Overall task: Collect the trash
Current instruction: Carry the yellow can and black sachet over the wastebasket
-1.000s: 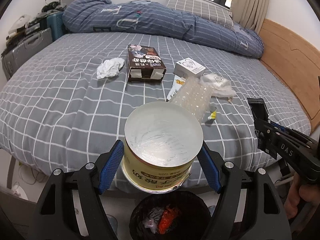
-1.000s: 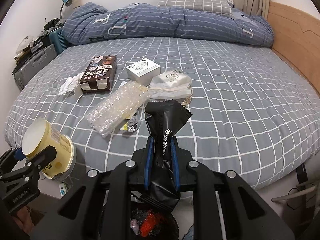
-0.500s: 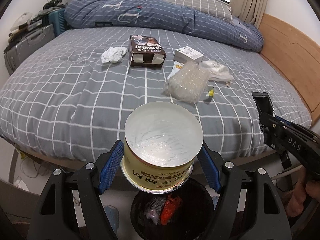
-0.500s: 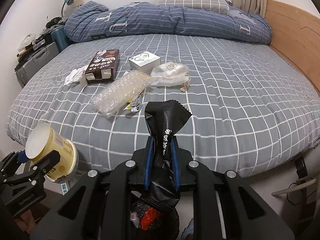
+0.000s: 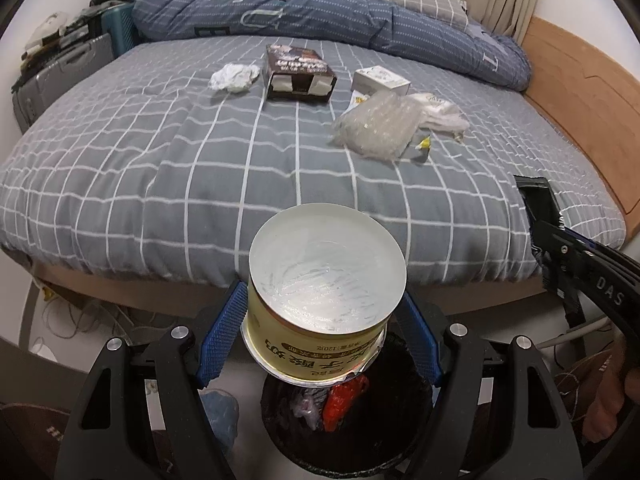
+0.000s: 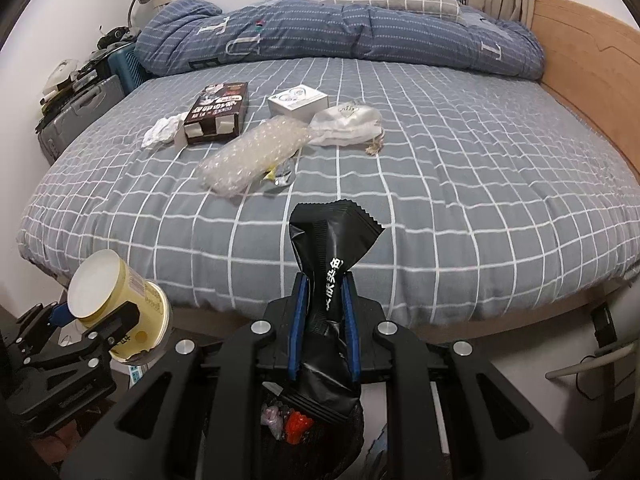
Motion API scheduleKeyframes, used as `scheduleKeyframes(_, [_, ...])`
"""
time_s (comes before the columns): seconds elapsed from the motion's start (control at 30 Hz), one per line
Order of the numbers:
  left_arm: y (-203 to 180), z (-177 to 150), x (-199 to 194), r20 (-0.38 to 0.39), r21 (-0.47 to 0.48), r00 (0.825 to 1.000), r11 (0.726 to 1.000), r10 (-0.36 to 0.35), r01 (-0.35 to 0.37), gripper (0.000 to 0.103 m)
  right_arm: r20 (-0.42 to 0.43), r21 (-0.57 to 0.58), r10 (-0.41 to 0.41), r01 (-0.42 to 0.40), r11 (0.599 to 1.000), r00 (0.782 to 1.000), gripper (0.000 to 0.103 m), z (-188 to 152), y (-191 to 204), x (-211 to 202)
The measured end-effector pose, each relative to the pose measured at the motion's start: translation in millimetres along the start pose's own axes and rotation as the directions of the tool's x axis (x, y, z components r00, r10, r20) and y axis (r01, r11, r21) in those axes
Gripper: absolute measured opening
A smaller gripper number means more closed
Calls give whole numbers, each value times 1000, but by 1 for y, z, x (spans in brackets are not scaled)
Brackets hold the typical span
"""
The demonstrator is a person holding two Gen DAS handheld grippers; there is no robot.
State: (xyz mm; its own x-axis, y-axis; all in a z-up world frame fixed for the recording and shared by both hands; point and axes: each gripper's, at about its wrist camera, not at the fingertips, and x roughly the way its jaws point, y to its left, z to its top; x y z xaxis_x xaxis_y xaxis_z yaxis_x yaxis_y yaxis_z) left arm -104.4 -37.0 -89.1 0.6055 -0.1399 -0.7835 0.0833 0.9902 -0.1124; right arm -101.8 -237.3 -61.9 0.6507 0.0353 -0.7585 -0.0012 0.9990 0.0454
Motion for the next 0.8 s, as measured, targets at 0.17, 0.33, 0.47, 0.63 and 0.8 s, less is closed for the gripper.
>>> scheduleKeyframes(0.17, [3,-11,0,-16,-12,1000,1000,7,-7,72,-26,-3,15,-15,1000,1000,17,-13,3,-1])
scheduleKeyframes(0.33, [4,-24,-1,-35,-6,999,1000,16,-16,72,-68,-6,24,-25,1000,997,17,-33,9,-1])
scheduleKeyframes(0.47, [8,-33,-4,-47,-14,999,1000,20,-21,72,-94,-11,28,-29,1000,995,17,-48,14,-4])
scheduleKeyframes(0.63, [17,-49,-5,-79,-32,997,999,16,-18,72,-127,-18,33,-35,999,991,17,-68,20,-6])
scheduleKeyframes(0.8, [23,-59,8,-114,-29,993,999,23,-27,72,-174,-66,29,-41,997,984,17,-80,31,10])
